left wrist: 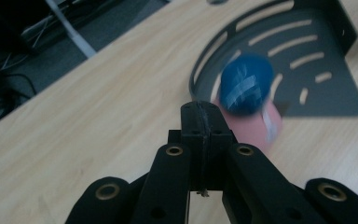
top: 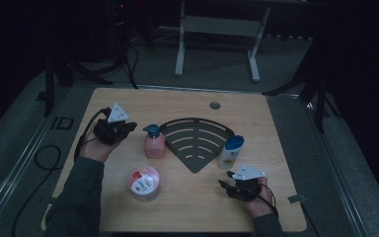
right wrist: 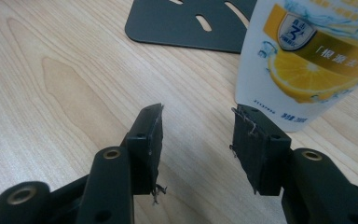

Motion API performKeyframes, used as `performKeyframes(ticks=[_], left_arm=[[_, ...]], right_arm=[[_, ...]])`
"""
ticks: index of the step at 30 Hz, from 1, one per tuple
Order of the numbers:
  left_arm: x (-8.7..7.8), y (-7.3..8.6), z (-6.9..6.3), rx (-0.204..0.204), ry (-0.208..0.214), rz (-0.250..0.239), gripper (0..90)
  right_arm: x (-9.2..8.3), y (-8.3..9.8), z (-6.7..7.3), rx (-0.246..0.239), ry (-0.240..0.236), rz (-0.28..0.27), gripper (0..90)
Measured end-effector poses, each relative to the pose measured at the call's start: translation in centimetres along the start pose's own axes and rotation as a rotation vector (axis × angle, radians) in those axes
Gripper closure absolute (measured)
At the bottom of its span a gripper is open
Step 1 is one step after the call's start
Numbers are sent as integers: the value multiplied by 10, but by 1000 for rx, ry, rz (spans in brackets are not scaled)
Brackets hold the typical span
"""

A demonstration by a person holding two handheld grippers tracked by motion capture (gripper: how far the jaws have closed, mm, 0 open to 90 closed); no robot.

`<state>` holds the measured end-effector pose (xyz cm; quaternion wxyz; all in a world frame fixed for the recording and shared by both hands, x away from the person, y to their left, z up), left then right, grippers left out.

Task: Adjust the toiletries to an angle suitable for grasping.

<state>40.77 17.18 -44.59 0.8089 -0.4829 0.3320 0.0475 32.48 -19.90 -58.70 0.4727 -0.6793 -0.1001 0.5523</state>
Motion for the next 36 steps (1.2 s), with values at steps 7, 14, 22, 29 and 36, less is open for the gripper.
performKeyframes(ticks=[7, 14, 22, 29, 36], left_arm=[[26, -27, -8, 61, 59, 44, 898], [55, -38, -23, 143, 105, 119, 900], [64, -33, -26, 157, 175, 166, 900], [74, -27, -25, 158, 194, 197, 900], [74, -18, -17, 134, 222, 199, 900]], right_arm=[[0, 0, 1, -3, -2, 4, 519], [0, 1, 1, -1, -2, 4, 519], [1, 2, 1, -9, 4, 17, 519], [1, 2, 1, -9, 4, 17, 519], [0, 2, 1, -6, 4, 15, 520]])
Point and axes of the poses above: each handheld gripper's, and its own axes: x roughly forward along the jaws, y roughly out of its underside, z roughly to its left, the point moved 6 cm from there along x, roughly forward along the jaws, and after that the axes turned 13 degrees about -y, right-handed, at the moved point
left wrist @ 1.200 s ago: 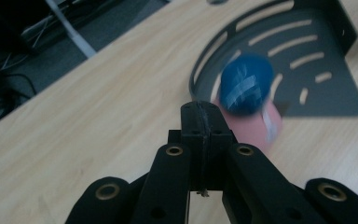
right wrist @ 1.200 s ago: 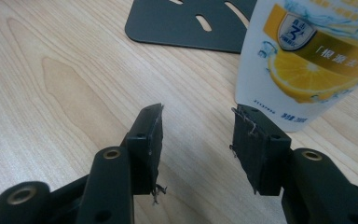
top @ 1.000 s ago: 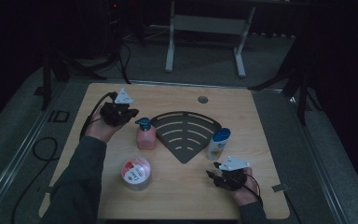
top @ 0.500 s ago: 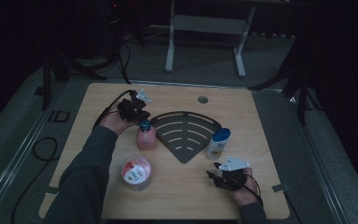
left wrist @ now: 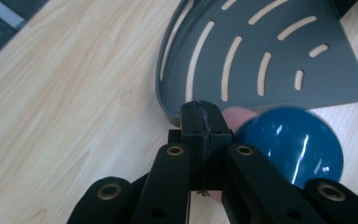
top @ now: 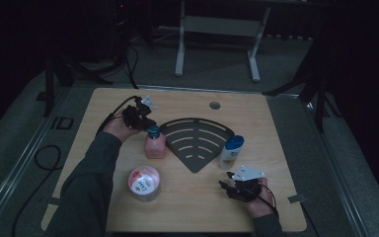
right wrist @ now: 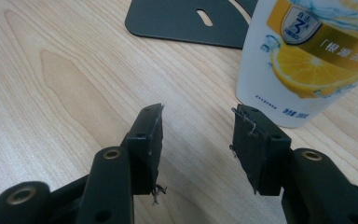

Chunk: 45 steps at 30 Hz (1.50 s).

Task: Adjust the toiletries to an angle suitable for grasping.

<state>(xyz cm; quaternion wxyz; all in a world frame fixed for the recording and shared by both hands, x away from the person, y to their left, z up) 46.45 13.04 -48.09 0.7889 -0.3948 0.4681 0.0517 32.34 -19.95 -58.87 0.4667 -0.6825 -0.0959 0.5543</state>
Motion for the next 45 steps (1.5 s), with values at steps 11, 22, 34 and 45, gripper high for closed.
performKeyframes(ticks=[11, 22, 34, 45], left_arm=[[7, 5, 4, -14, 75, -82, 900], [14, 7, 11, -50, 56, -75, 900], [43, 18, 6, -76, 130, -10, 900], [38, 25, 0, -84, 129, -25, 900]], right_arm=[[1, 0, 0, -5, -1, 5, 520], [0, 1, 0, -2, -3, 5, 520], [-1, 1, 0, 2, -2, 4, 520], [0, 1, 1, -14, 8, 18, 520]])
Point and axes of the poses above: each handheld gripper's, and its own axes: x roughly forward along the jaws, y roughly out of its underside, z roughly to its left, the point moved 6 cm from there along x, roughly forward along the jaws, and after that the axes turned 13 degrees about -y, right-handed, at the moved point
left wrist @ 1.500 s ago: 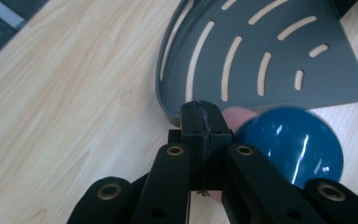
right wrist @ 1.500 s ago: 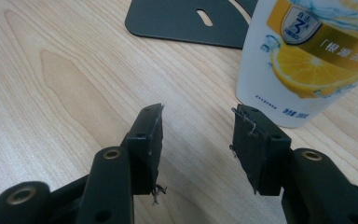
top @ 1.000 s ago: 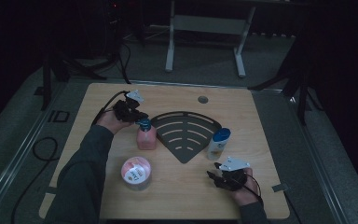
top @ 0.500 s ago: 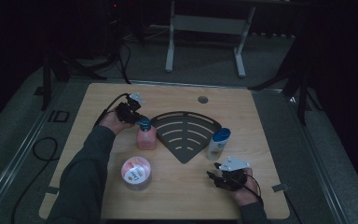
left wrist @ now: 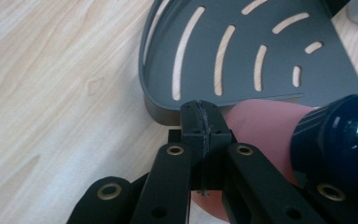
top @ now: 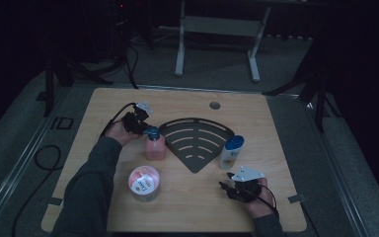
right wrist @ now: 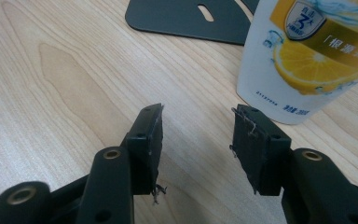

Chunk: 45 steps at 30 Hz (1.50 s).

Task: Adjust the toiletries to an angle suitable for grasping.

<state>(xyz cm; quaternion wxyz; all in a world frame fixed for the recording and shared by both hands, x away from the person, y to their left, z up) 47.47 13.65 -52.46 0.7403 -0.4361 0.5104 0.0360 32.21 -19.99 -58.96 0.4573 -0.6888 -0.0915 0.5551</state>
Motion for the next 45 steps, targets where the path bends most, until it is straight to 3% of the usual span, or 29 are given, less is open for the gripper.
performKeyframes(ticks=[5, 10, 11, 13, 16, 17, 24, 27, 36, 39, 41, 45], left_arm=[[-3, 3, -8, -3, -4, -15, 900], [-6, 2, -22, 16, -34, -4, 900], [-8, 0, -27, 19, -58, -14, 900], [-9, 0, -31, 15, -64, -26, 900], [-9, 1, -33, 6, -51, -36, 900], [-7, 4, -36, -1, -12, -23, 900], [-1, 5, -53, 14, 26, -19, 900], [0, 1, -64, 34, 24, -18, 900], [5, -9, -99, 92, 100, -20, 899], [4, -10, -107, 123, 100, -25, 897], [0, -12, -106, 118, 93, -41, 895], [-11, -10, -91, 84, 74, -60, 896]], right_arm=[[0, 0, 0, -1, 0, 1, 520], [1, 0, 1, 0, -1, 4, 520], [1, 0, 1, 0, -2, 4, 520], [1, 0, 1, -1, -1, 3, 519], [1, 0, 1, -1, -1, 4, 519], [1, 0, 1, -1, -2, 4, 520], [1, 0, 1, 0, -2, 5, 519], [1, 0, 1, -1, -2, 6, 518], [1, 0, 1, -1, -4, 6, 519], [1, 0, 2, -1, -4, 8, 519], [1, 0, 2, -1, -5, 6, 518], [0, 0, 1, -5, -2, 1, 519]])
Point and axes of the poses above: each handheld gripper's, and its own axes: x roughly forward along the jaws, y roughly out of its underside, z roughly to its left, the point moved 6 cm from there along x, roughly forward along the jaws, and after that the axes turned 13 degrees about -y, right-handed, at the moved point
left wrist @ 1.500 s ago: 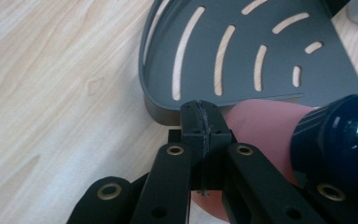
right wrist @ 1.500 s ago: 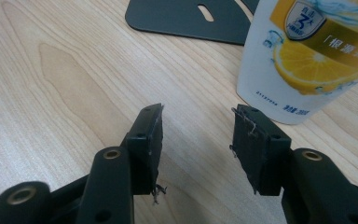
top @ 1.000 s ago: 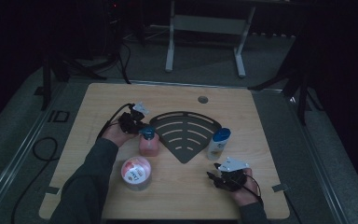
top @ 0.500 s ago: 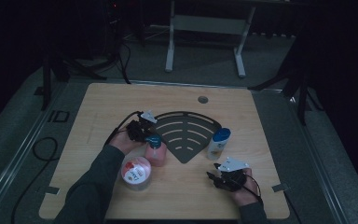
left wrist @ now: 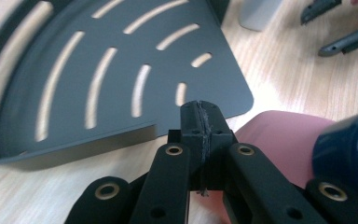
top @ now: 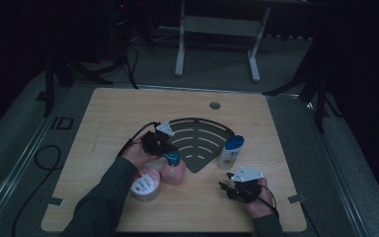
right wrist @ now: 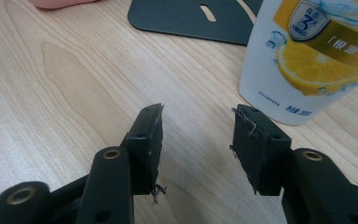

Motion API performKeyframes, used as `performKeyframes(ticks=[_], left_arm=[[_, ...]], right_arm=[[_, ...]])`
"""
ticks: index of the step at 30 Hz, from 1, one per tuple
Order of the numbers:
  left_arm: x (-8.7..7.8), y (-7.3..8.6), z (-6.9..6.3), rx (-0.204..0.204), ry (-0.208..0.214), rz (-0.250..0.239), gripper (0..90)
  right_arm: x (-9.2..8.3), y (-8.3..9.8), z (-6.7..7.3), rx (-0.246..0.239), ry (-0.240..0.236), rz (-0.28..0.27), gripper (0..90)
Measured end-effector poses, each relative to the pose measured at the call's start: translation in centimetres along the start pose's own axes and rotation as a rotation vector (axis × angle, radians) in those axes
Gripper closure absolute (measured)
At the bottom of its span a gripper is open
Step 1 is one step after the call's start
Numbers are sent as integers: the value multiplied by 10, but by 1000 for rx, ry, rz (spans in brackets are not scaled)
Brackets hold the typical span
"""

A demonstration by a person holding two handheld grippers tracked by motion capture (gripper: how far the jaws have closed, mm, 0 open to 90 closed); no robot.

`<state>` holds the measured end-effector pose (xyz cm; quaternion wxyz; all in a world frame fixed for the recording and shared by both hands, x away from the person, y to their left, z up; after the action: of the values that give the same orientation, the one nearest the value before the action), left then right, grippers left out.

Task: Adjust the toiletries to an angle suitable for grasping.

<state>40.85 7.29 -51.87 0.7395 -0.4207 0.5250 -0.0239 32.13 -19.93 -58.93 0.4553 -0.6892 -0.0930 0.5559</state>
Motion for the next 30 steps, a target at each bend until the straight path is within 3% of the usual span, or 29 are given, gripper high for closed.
performKeyframes(ticks=[1, 4, 9, 13, 15, 18, 24, 30], left_arm=[[-5, 2, 4, -12, -7, -9, 896], [-18, 9, 9, 2, -14, -2, 897], [-29, 24, -2, 59, 0, 26, 897], [-24, 31, -14, 95, 31, 57, 897], [-22, 30, -15, 95, 24, 58, 898], [-21, 27, -18, 100, 30, 58, 898], [-18, 20, -34, 124, 52, 61, 898], [-21, 18, -50, 150, 58, 71, 897]], right_arm=[[0, 0, 0, 1, 0, 0, 519], [0, 0, -1, 0, 0, 2, 518], [0, 0, 1, 0, -1, 1, 518], [1, -3, 3, -3, -9, -7, 520], [1, -8, 7, -9, -19, -22, 528], [1, -15, 13, -17, -42, -50, 606], [2, -31, 30, -44, -90, -101, 874], [15, -43, 63, -77, -188, -108, 897]])
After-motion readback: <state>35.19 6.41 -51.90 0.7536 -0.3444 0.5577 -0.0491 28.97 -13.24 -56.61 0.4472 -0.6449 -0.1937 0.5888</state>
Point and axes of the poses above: each handheld gripper's, and its own axes: x roughly forward along the jaws, y roughly out of its underside, z roughly to its left, the point moved 6 cm from there along x, roughly forward along the jaws, and after that the axes turned 13 degrees about -y, right-handed, at the moved point
